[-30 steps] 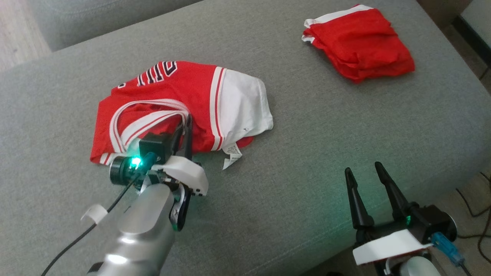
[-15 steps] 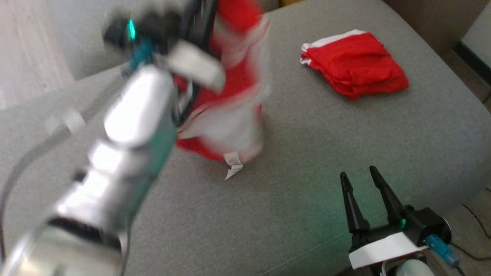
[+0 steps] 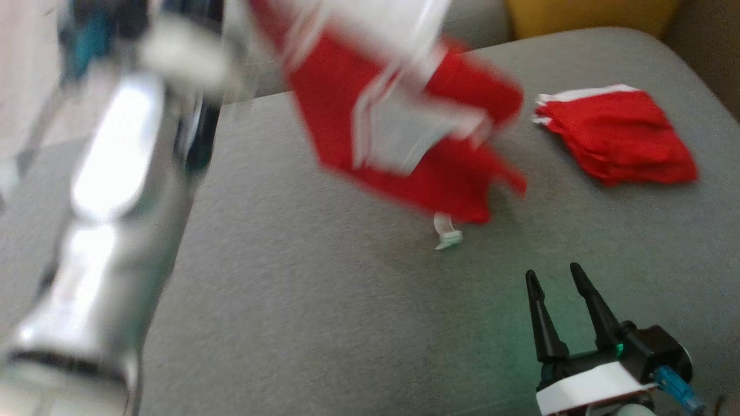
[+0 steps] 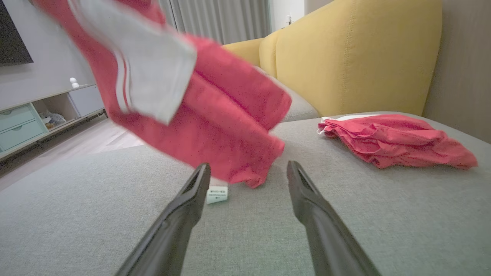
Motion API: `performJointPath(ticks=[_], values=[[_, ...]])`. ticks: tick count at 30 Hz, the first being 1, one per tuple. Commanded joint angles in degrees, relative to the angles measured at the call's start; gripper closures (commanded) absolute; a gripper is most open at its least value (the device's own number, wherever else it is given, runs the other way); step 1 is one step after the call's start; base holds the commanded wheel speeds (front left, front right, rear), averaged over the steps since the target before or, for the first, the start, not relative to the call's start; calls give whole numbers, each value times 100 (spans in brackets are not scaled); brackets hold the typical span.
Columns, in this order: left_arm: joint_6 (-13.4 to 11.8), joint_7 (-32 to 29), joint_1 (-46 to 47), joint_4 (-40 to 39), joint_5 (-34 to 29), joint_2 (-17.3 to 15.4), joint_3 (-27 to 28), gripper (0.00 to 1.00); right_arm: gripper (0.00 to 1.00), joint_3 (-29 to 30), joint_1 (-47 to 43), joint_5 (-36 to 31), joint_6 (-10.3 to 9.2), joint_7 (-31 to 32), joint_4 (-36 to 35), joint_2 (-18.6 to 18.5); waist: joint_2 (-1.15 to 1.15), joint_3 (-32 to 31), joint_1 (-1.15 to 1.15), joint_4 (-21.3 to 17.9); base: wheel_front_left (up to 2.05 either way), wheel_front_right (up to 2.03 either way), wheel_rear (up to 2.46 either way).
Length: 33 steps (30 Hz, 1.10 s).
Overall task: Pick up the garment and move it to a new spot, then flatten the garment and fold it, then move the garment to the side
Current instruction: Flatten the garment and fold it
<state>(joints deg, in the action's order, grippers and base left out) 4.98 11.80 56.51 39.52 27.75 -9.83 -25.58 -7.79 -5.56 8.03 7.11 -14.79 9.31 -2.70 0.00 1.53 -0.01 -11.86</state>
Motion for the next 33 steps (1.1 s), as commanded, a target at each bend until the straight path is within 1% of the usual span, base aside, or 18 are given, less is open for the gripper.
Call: performJointPath(ticks=[1, 3, 4, 5, 6, 9, 11, 16, 20, 23, 25, 26, 30, 33], values=[[-65, 25, -141, -73, 2, -334, 210, 100, 0, -102, 105, -34, 37, -21, -201, -19, 0, 90, 1, 304, 0, 0, 0], [-123, 83, -761, 101, 64, -494, 256, 100, 0, -50, 140, -68, 37, -21, -209, -19, 0, 186, 1, 470, 0, 0, 0], [-161, 128, -1032, 219, 107, -561, 310, 97, 0, -53, 168, -83, 37, -21, -206, -19, 0, 230, 1, 527, 0, 0, 0], [-218, 172, -1273, 330, 135, -603, 358, 26, 0, -67, 197, -106, 37, -21, -197, -19, 0, 272, 1, 584, 0, 0, 0], [-276, 213, -1474, 430, 167, -629, 419, 0, 0, -79, 225, -126, 37, -21, -187, -18, 0, 311, 1, 639, 0, 0, 0], [-466, 296, -1897, 601, 219, -651, 637, 0, 0, -73, 278, -152, 37, -21, -172, -24, 0, 358, 1, 782, 0, 0, 0], [-578, 312, -2112, 497, 209, -633, 818, 0, 0, -57, 265, -162, 37, -21, -167, -45, 0, 343, 1, 883, 0, 0, 0], [-893, 317, -2781, -410, -295, -578, 1198, 0, 0, -26, 186, -166, 37, -21, -143, -74, 0, 232, 1, 1106, 0, 0, 0], [-1005, 318, -3313, -1249, -973, -442, 1127, 0, 0, -34, 151, -155, 37, -21, -151, -70, 0, 207, 1, 1212, 0, 0, 0], [-896, 318, -3556, -1652, -1350, -236, 872, 0, 0, -77, 170, -154, 37, -21, -173, -68, 0, 284, 1, 1245, 0, 0, 0], [-759, 318, -3600, -1753, -1550, -86, 628, 0, 0, -91, 202, -154, 37, -21, -183, -77, 0, 375, 1, 1242, 0, 0, 0], [-759, 318, -3600, -1753, -1550, -86, 628, 0, 0, -91, 202, -154, 37, -21, -183, -77, 0, 375, 1, 1242, 0, 0, 0], [-484, 319, -3464, -1492, -1836, 218, 111, 0, 0, -116, 303, -143, 37, -21, -188, -131, 0, 601, 1, 1152, 0, 0, 0], [-253, 303, -3251, -1036, -1954, 420, -288, 0, 0, -122, 384, -134, 37, -21, -188, -167, 0, 770, 1, 1031, 0, 0, 0]])
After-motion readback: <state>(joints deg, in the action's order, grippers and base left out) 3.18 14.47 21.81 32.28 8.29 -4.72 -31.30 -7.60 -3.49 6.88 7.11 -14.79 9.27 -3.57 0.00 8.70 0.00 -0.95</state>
